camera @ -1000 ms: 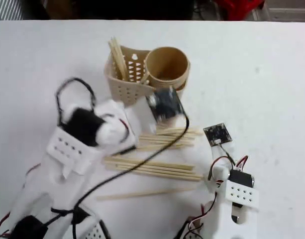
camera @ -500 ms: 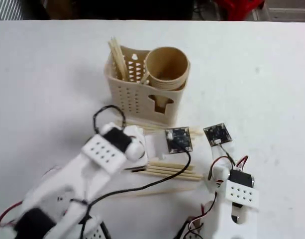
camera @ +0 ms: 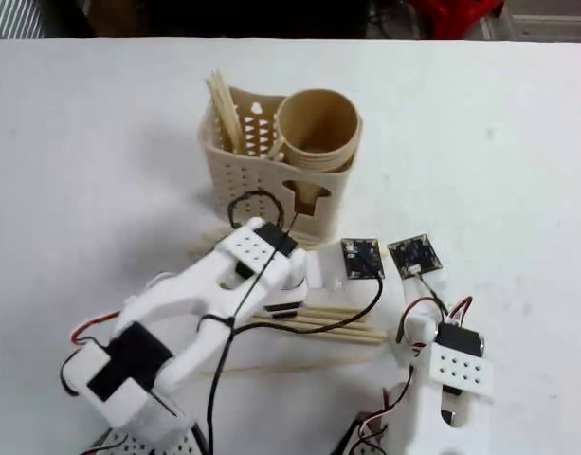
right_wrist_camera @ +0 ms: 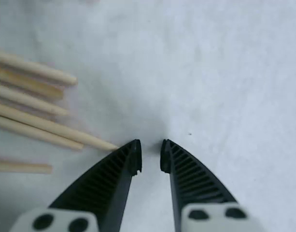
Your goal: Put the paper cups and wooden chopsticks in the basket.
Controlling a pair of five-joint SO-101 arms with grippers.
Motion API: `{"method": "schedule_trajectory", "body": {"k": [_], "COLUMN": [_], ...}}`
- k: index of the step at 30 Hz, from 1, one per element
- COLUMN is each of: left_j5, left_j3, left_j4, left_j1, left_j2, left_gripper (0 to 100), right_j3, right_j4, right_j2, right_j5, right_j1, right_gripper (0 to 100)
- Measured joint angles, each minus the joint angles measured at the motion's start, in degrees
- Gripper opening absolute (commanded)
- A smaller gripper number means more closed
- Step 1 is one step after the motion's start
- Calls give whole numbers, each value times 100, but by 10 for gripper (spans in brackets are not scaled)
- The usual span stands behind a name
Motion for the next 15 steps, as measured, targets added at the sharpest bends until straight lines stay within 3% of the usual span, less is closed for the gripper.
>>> {"method": "schedule_trajectory", "body": {"k": [9,15], "left_j5": [0,0], "left_j3": [-70,-396], "left_j4": [-26,97], "left_j1": [0,18], "left_j2": [264,624], "left_gripper": [157,76], "right_j3": [0,0], "right_j4": [0,0], "right_j2": [0,0], "right_j5": [0,0], "right_j1": [0,0], "right_gripper": [84,84]}}
